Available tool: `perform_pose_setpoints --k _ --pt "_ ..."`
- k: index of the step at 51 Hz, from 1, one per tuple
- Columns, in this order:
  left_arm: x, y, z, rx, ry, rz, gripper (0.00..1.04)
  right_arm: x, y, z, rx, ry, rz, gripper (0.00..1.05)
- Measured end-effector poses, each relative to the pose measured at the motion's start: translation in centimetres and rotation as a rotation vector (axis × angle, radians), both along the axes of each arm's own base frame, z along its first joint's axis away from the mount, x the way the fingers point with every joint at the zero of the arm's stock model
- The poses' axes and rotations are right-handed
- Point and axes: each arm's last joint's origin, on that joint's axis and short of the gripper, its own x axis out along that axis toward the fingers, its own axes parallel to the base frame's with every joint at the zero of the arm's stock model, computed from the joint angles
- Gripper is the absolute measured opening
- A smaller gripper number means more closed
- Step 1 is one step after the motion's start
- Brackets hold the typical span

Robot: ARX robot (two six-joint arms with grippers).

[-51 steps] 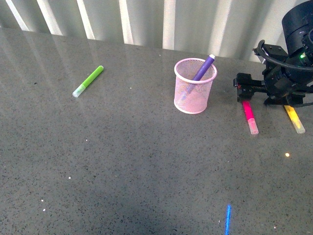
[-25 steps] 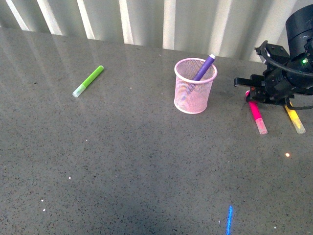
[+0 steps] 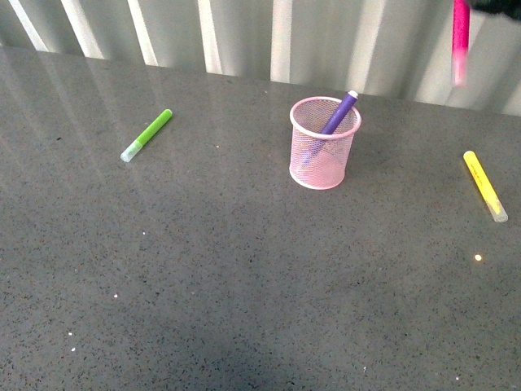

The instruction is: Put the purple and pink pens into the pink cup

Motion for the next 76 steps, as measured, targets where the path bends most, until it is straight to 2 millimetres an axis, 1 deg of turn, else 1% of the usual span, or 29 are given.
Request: perform_pose_setpoints --k 1,5,9,11,15,20,23,26,31,33,35,42,51,60,67,76 --pt "0.0 0.0 0.0 0.000 0.000 0.000 0.98 -0.5 0.3 0.7 0.013 -0.042 0.028 0.11" --pt "0.0 0.0 0.0 0.000 0.000 0.000 0.98 -1.9 1.2 2.3 0.056 -0.150 0.114 0.11" --pt "0.0 0.0 0.0 0.000 0.000 0.000 0.98 -3.4 2.1 2.9 0.091 -0.263 0.197 0.11" --pt "0.0 0.0 0.0 0.000 0.000 0.000 0.98 -4.2 2.5 2.8 0.111 -0.321 0.241 0.11" --pt "0.0 0.0 0.0 0.000 0.000 0.000 0.98 -5.0 2.9 2.3 0.122 -0.378 0.278 0.11" --pt "0.0 0.0 0.0 0.000 0.000 0.000 0.98 -5.4 3.2 1.6 0.118 -0.410 0.298 0.11" --pt "0.0 0.0 0.0 0.000 0.000 0.000 0.98 -5.3 3.6 0.9 0.110 -0.420 0.312 0.11" --pt "0.0 0.0 0.0 0.000 0.000 0.000 0.98 -4.9 4.0 -0.3 0.099 -0.398 0.323 0.11" --pt "0.0 0.0 0.0 0.000 0.000 0.000 0.98 -4.1 4.4 -1.6 0.090 -0.369 0.329 0.11" --pt "0.0 0.0 0.0 0.000 0.000 0.000 0.98 -3.3 4.7 -2.3 0.088 -0.353 0.333 0.11" --pt "0.0 0.0 0.0 0.000 0.000 0.000 0.98 -2.9 4.8 -2.6 0.088 -0.348 0.334 0.11" --pt "0.0 0.0 0.0 0.000 0.000 0.000 0.98 -0.4 5.6 -4.0 0.079 -0.320 0.345 0.11" --pt "0.0 0.0 0.0 0.000 0.000 0.000 0.98 1.6 6.5 -5.5 0.046 -0.314 0.366 0.11" --pt "0.0 0.0 0.0 0.000 0.000 0.000 0.98 2.8 7.5 -6.6 0.034 -0.325 0.389 0.11" --pt "0.0 0.0 0.0 0.000 0.000 0.000 0.98 3.1 8.0 -7.6 0.039 -0.322 0.396 0.11" --pt "0.0 0.0 0.0 0.000 0.000 0.000 0.98 3.2 8.0 -8.8 0.042 -0.305 0.390 0.11"
